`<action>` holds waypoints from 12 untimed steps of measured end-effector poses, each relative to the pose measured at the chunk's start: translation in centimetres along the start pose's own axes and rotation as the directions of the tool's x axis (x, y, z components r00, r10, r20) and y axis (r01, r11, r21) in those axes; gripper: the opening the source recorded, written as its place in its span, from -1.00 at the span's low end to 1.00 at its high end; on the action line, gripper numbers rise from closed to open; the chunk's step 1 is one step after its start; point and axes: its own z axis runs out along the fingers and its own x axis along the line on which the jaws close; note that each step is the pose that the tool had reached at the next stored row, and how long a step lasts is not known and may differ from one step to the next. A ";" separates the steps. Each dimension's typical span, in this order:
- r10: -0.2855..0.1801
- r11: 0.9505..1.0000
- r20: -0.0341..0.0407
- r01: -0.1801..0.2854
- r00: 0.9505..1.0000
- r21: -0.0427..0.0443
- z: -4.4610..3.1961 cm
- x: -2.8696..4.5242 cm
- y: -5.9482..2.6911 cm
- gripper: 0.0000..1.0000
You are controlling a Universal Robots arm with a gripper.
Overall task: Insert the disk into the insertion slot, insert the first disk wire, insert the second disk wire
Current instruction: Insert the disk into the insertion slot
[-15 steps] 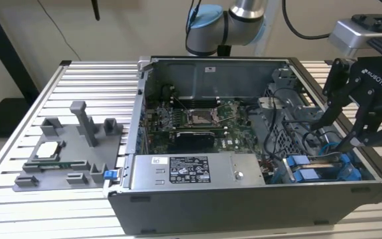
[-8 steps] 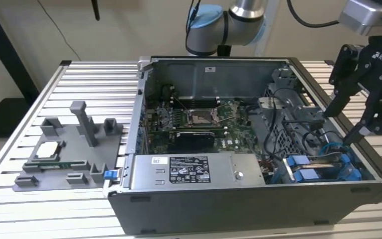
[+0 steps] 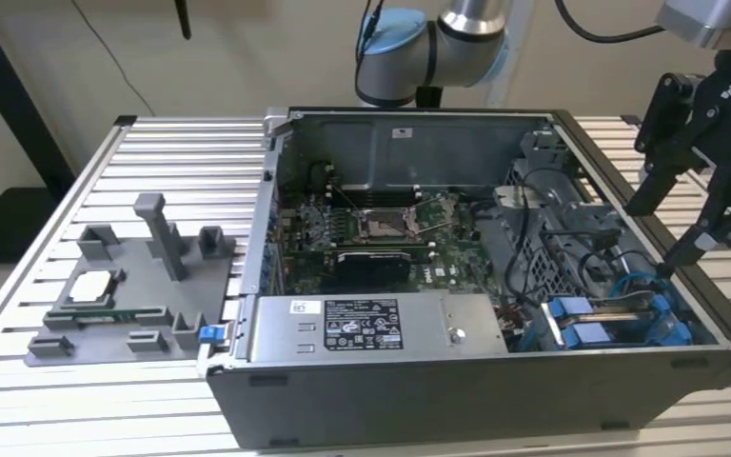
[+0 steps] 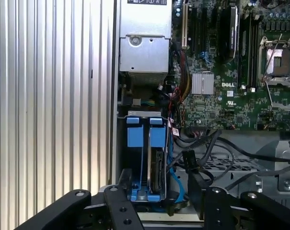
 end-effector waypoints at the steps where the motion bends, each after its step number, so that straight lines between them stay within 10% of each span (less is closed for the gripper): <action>1: 0.000 1.000 0.000 0.000 1.000 0.000 0.00 0.00 0.00 1.00; 12: 0.000 1.000 0.000 0.000 1.000 0.011 0.54 -1.23 0.99 1.00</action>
